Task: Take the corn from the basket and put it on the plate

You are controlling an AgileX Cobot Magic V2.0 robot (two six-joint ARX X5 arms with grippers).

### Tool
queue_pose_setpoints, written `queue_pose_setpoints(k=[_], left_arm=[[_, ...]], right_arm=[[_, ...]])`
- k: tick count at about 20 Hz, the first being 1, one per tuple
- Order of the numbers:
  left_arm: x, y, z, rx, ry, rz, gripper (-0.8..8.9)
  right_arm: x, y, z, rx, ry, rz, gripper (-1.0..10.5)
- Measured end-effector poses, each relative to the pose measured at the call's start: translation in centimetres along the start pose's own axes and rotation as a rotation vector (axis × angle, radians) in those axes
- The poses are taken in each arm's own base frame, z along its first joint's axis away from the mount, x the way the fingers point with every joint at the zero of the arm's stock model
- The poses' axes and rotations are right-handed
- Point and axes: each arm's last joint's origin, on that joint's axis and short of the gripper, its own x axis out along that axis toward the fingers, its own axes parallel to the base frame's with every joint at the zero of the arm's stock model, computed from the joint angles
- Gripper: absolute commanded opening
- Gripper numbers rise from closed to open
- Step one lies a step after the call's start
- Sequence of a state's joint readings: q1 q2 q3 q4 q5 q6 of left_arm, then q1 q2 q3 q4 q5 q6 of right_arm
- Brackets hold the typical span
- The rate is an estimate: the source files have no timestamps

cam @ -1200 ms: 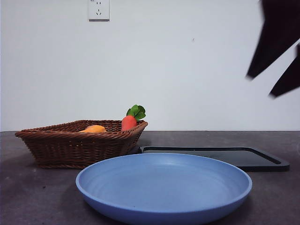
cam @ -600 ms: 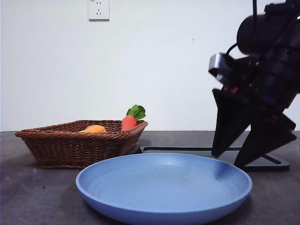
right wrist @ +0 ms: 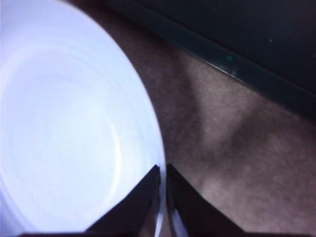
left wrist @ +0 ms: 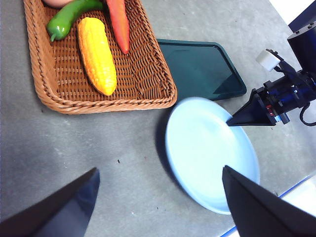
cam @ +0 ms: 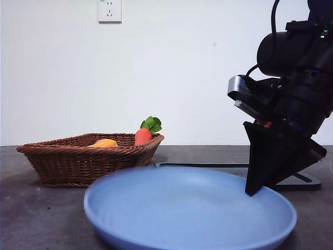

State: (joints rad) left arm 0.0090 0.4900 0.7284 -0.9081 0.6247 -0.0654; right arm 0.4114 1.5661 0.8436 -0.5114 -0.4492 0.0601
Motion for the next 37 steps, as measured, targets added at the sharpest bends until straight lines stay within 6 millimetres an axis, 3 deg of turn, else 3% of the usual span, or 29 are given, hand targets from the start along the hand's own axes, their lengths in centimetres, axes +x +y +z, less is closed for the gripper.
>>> queue_pose_setpoints(k=[5, 8, 12, 19, 26, 31, 37], left_arm=[[0.4, 0.2, 0.8, 0.016, -0.027, -0.005, 4.04], [1.2, 0.6, 1.6, 0.011, -0.034, -0.013, 4.04], [3.7, 1.4, 3.4, 0.018, -0.025, -0.036, 4.03], [10.4, 0.8, 8.9, 0.065, 0.075, 0.081, 4.03], [20.0, 0.5, 12.8, 0.165, 0.228, 0.255, 4.03], [27.0, 1.4, 12.4, 0.223, 0.362, 0.335, 4.03], [30.4, 2.7, 10.0, 0.241, 0.466, 0.399, 4.01]], right_arm=[[-0.3, 0.1, -0.3, 0.039, 0.021, -0.006, 0.0], [-2.6, 1.2, -0.9, 0.025, -0.014, -0.011, 0.0], [-6.5, 2.8, -1.9, 0.000, -0.119, -0.005, 0.0], [-12.0, 3.8, -4.1, 0.013, -0.319, -0.014, 0.0], [-14.0, 3.7, -5.4, 0.058, -0.391, -0.036, 0.0], [-14.4, 3.7, -5.6, 0.083, -0.404, -0.038, 0.0], [-14.4, 3.6, -5.6, 0.084, -0.404, -0.042, 0.0]])
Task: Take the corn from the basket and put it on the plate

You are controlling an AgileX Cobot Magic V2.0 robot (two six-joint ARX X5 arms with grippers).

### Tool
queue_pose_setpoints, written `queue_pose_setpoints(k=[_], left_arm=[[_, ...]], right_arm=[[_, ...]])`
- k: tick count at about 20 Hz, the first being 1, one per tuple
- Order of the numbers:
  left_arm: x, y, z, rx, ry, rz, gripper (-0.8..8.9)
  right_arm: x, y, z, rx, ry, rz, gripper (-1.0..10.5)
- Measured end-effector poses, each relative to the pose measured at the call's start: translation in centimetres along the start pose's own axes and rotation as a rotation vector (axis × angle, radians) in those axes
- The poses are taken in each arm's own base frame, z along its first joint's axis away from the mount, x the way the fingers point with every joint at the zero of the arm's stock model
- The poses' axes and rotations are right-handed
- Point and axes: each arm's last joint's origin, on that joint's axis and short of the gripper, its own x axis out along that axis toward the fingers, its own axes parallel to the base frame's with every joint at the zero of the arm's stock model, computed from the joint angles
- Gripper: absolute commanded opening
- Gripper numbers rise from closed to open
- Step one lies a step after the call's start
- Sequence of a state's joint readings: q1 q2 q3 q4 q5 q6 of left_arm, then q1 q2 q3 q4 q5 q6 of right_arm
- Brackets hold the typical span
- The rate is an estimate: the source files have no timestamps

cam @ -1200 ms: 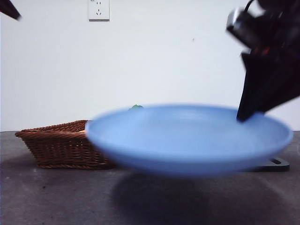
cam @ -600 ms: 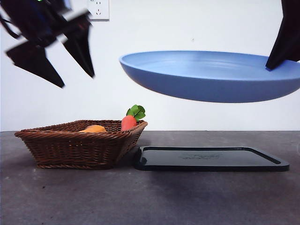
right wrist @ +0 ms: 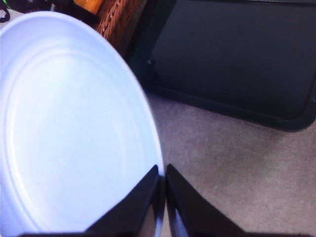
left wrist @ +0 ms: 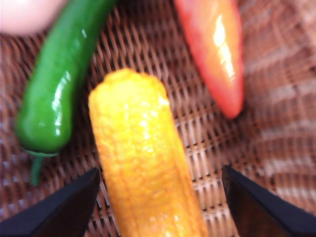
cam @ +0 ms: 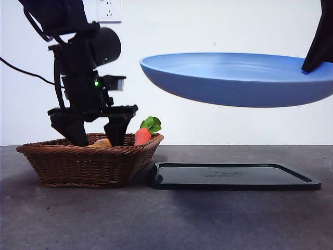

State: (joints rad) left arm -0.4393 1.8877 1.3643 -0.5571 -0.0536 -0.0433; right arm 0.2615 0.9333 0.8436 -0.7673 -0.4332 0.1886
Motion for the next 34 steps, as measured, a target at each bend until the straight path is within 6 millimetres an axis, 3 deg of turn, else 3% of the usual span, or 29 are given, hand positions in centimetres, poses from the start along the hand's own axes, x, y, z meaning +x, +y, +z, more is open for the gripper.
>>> queue_pose_setpoints(k=[5, 9, 12, 14, 18, 21, 23, 27, 30, 34], left_arm=[[0.6, -0.1, -0.4, 0.003, 0.040, 0.001, 3.31], [1.3, -0.2, -0.8, -0.003, 0.084, 0.002, 2.08], [0.8, -0.1, -0.7, -0.012, 0.084, 0.003, 2.04], [-1.4, 0.1, -0.2, -0.021, 0.030, 0.002, 2.04], [-9.5, 0.1, 0.4, -0.035, -0.174, -0.021, 2.04], [-14.9, -1.6, -0.2, -0.021, -0.289, -0.217, 2.04], [-16.4, -3.7, -0.7, 0.017, -0.302, -0.356, 2.04], [-15.1, -8.3, -1.6, 0.124, -0.210, -0.445, 2.04], [-12.3, -12.1, -2.5, 0.214, -0.108, -0.476, 2.04], [-8.7, -14.5, -3.3, 0.290, -0.010, -0.473, 2.04]], right_arm=[[0.0, 0.0, 0.0, -0.001, 0.000, 0.000, 0.0], [0.0, 0.0, 0.0, -0.001, 0.000, 0.000, 0.0], [0.0, 0.0, 0.0, 0.000, -0.001, -0.002, 0.0], [0.2, -0.1, 0.1, 0.004, 0.005, -0.021, 0.0], [2.4, -1.1, 0.5, 0.043, 0.091, -0.043, 0.0], [5.0, -2.2, 1.1, 0.072, 0.152, -0.047, 0.0], [6.5, -2.9, 1.3, 0.094, 0.189, -0.046, 0.0], [7.7, -3.3, 1.6, 0.120, 0.193, -0.033, 0.0], [7.7, -3.4, 1.8, 0.135, 0.182, -0.021, 0.0], [7.6, -3.7, 1.8, 0.152, 0.178, -0.014, 0.0]])
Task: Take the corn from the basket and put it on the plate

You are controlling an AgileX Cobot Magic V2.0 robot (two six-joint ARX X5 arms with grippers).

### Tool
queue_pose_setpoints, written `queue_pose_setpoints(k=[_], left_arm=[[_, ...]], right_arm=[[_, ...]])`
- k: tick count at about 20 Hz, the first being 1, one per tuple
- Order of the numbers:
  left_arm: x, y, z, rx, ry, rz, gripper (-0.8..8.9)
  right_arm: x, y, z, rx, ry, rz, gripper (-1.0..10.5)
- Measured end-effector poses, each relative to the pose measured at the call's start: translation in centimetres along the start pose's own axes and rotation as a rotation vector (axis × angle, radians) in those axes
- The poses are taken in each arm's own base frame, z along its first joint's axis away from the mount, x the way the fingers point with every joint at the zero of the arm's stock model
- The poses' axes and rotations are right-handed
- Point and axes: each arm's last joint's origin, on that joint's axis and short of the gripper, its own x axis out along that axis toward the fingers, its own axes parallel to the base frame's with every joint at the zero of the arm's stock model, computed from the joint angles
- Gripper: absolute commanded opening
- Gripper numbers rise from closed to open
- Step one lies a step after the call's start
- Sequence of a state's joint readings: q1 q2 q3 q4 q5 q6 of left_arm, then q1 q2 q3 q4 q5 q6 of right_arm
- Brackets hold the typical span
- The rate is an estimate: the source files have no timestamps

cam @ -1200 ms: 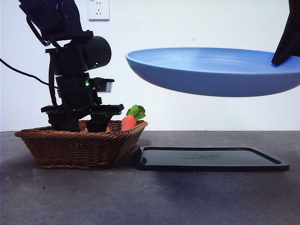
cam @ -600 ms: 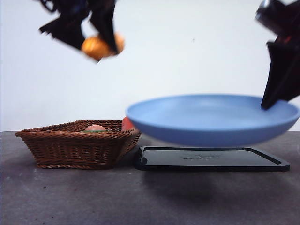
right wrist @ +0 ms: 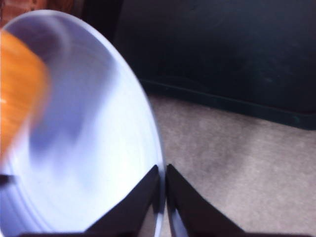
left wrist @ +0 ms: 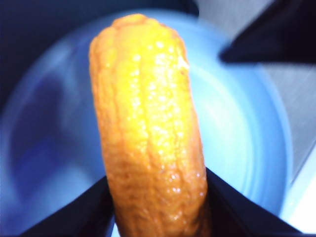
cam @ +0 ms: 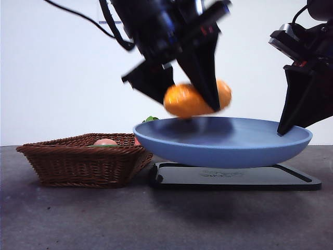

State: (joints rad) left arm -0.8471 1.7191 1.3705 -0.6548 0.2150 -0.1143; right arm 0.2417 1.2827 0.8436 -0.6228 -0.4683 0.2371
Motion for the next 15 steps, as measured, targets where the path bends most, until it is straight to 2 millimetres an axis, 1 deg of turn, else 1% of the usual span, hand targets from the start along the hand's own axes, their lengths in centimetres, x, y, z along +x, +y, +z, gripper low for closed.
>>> queue_pose_setpoints(k=[2, 5, 6, 9, 10, 15], left_arm=[[1.4, -0.1, -0.3, 0.010, 0.039, -0.002, 2.04], [2.5, -0.3, -0.5, 0.023, 0.070, -0.005, 2.08], [2.6, -0.5, -0.5, 0.029, 0.072, -0.006, 2.19], [2.8, -1.1, -0.6, 0.043, 0.076, -0.015, 3.54], [2.8, -1.2, -0.7, 0.045, 0.077, -0.017, 3.71], [2.7, -1.1, -0.9, 0.040, 0.098, -0.013, 3.76]], right_arm=[[0.0, 0.0, 0.0, 0.001, 0.001, -0.001, 0.0], [0.0, 0.0, 0.0, 0.002, 0.002, -0.001, 0.0], [0.0, 0.0, 0.0, 0.003, 0.004, -0.001, 0.0], [0.0, 0.0, -0.1, 0.003, 0.006, -0.002, 0.0], [0.0, 0.0, -0.1, 0.003, 0.006, -0.002, 0.0], [0.0, -0.1, -0.1, 0.006, 0.014, -0.004, 0.0]])
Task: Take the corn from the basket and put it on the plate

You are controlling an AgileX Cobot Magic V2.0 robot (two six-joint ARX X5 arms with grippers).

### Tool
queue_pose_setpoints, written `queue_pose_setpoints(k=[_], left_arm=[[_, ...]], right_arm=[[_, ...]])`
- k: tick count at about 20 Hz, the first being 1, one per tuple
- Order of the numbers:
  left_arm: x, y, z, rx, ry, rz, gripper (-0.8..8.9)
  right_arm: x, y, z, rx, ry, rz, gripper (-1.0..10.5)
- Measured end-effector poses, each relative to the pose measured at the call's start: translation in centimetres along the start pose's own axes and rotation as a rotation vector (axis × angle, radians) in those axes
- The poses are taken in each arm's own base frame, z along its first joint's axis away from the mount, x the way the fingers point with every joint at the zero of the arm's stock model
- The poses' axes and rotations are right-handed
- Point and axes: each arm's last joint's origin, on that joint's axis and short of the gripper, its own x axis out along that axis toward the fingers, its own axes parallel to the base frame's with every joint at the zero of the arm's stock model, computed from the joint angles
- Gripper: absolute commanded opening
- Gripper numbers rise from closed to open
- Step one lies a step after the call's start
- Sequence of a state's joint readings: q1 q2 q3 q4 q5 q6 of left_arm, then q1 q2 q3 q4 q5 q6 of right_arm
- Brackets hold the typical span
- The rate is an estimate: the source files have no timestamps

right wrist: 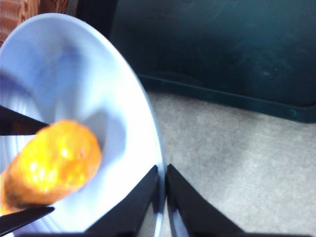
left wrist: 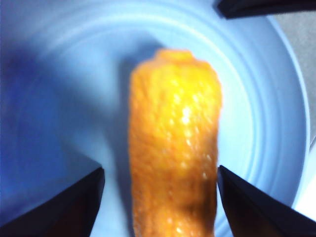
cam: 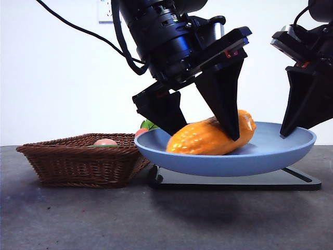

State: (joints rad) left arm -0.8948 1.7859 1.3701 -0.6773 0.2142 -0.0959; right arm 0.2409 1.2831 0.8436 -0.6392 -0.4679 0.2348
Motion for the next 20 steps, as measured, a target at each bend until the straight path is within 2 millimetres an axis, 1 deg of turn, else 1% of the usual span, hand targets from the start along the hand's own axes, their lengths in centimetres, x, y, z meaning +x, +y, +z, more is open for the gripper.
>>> queue_pose_setpoints(k=[2, 3, 7, 11, 13, 16, 18, 20], left_arm=[[-0.5, -0.1, -0.1, -0.001, 0.003, 0.000, 3.76], [-1.2, -0.3, -0.1, 0.003, -0.014, -0.001, 3.76], [-5.7, -1.2, 0.0, 0.029, -0.137, -0.013, 3.76], [-9.3, -2.0, -0.4, 0.046, -0.230, -0.022, 3.75], [-11.2, -2.4, -0.7, 0.047, -0.280, -0.029, 3.75], [-13.6, -2.8, -1.4, 0.051, -0.341, -0.037, 3.75], [-14.8, -3.0, -1.8, 0.057, -0.369, -0.040, 3.75], [-15.5, -3.2, -2.2, 0.057, -0.376, -0.041, 3.75]], right_arm=[[0.0, 0.0, 0.0, -0.002, -0.001, -0.003, 0.0], [0.0, 0.0, 0.0, 0.000, -0.002, -0.003, 0.0], [-0.1, -0.7, 0.2, 0.021, -0.011, -0.012, 0.0], [0.2, -2.2, 1.1, 0.073, -0.020, -0.036, 0.0], [0.4, -3.1, 2.5, 0.095, -0.024, -0.050, 0.0], [0.6, -4.0, 5.4, 0.107, -0.046, -0.061, 0.0], [1.2, -4.8, 7.4, 0.118, -0.047, -0.068, 0.0], [2.3, -5.6, 9.3, 0.116, -0.038, -0.073, 0.0]])
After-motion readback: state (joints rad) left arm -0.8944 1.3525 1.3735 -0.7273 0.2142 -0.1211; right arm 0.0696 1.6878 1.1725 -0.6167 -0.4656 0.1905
